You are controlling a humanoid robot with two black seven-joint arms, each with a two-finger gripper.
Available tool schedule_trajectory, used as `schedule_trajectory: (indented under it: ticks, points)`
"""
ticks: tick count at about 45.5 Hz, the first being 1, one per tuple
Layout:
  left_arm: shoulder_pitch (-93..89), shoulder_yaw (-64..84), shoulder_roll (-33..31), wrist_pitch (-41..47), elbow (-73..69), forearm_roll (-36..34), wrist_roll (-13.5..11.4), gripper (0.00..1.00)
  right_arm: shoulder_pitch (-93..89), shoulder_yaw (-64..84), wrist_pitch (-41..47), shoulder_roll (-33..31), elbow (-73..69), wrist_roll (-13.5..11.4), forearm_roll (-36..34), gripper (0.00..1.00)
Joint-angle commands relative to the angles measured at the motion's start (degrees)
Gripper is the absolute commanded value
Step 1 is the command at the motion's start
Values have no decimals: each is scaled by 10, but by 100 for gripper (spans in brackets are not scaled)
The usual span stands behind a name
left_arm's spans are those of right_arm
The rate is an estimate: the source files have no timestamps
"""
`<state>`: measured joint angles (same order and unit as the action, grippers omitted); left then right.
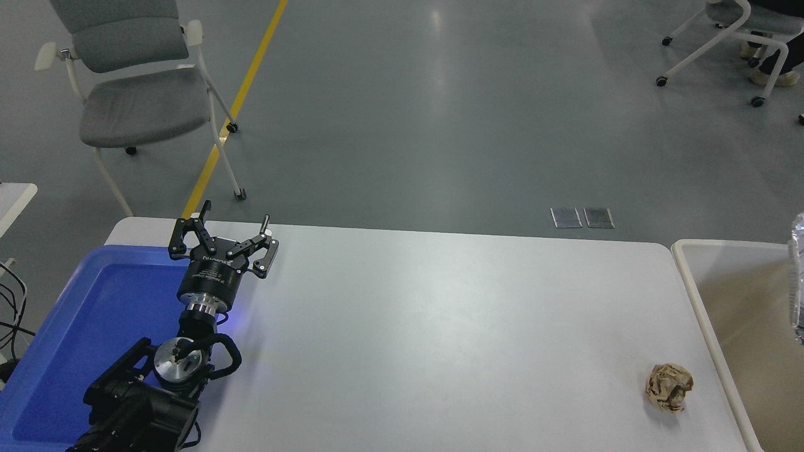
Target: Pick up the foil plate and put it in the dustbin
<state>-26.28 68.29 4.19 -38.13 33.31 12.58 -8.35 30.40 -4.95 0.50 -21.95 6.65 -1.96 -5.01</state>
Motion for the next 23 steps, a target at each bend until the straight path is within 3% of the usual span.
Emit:
schedule_trajectory:
  ticks: [1,21,22,23]
  points:
    - [0,0,-1,0,0,0,0,99,-32,-78,-24,26,7,-10,-7,0]
    - [0,0,-1,0,0,0,0,99,-47,-68,-26,38,6,-4,-4,0]
    - [0,0,0,0,0,0,0,99,-47,-68,-25,38,6,-4,-4,12]
    - [0,0,-1,0,0,0,0,99,-47,-70,-26,38,6,-4,-4,49]
